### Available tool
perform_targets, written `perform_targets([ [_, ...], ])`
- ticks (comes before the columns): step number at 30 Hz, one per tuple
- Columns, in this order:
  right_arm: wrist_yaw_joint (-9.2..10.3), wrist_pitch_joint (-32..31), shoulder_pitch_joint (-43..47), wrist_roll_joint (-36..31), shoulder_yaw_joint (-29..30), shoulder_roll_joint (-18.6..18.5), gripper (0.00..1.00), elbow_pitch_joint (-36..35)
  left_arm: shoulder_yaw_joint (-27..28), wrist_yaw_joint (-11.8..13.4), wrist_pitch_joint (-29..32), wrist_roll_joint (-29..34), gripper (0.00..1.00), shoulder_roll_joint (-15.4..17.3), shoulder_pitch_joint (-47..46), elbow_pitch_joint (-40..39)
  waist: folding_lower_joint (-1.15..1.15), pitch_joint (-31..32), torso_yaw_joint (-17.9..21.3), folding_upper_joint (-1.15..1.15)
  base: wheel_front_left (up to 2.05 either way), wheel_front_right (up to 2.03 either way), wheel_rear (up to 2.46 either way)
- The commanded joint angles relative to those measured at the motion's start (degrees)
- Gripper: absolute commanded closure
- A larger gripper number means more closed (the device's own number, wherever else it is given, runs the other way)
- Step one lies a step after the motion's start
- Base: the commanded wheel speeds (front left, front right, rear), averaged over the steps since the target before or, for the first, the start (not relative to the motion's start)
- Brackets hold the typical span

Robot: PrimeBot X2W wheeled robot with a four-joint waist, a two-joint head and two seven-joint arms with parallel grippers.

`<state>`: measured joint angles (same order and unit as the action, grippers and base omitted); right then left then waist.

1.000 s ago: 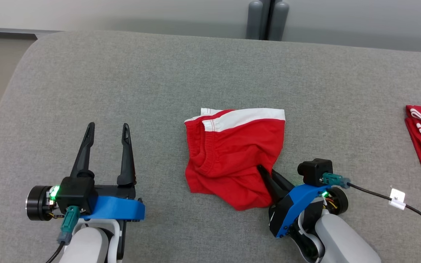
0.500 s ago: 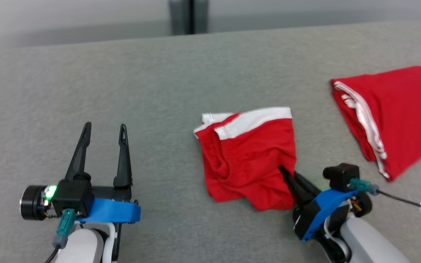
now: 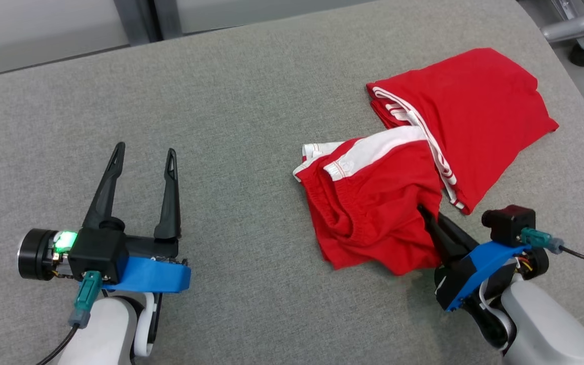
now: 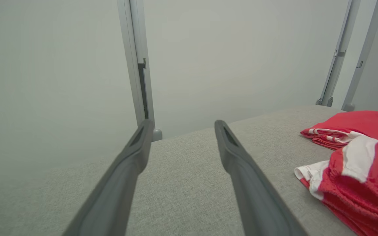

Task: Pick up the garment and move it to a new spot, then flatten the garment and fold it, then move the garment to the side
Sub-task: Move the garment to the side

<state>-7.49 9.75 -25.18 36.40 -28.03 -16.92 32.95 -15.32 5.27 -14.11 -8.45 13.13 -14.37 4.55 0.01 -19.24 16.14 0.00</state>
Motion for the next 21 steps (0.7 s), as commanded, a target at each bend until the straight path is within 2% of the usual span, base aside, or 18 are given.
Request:
perform_targets([
  [1,-0.01,0.7,-2.7,-0.6,-0.2,-1.1,1.00,-0.1,-0.2,-0.1,0.2,0.5,0.00,0.4,-1.6,-0.3,-0.01,-0.7,-0.1,0.00,0.00,0.00,0.00],
  [10,-0.01,1.1,-12.9,-4.5,-0.1,-6.4,1.00,-0.8,-1.1,-0.5,0.8,0.9,0.00,0.6,-3.5,-0.8,-0.01,-4.1,-0.4,0.00,0.00,0.00,0.00],
  [17,0.00,1.0,-18.4,-6.7,6.4,-12.2,1.00,3.1,-1.7,-0.8,1.2,1.4,0.00,1.5,-5.3,-1.7,-0.01,-7.4,-0.5,0.00,0.00,0.00,0.00],
  [21,0.00,2.2,-20.6,-8.5,11.4,-12.7,1.00,7.2,-2.3,-1.1,1.5,1.8,0.00,1.8,-6.9,-2.0,-0.01,-9.2,-0.6,0.00,0.00,0.00,0.00],
])
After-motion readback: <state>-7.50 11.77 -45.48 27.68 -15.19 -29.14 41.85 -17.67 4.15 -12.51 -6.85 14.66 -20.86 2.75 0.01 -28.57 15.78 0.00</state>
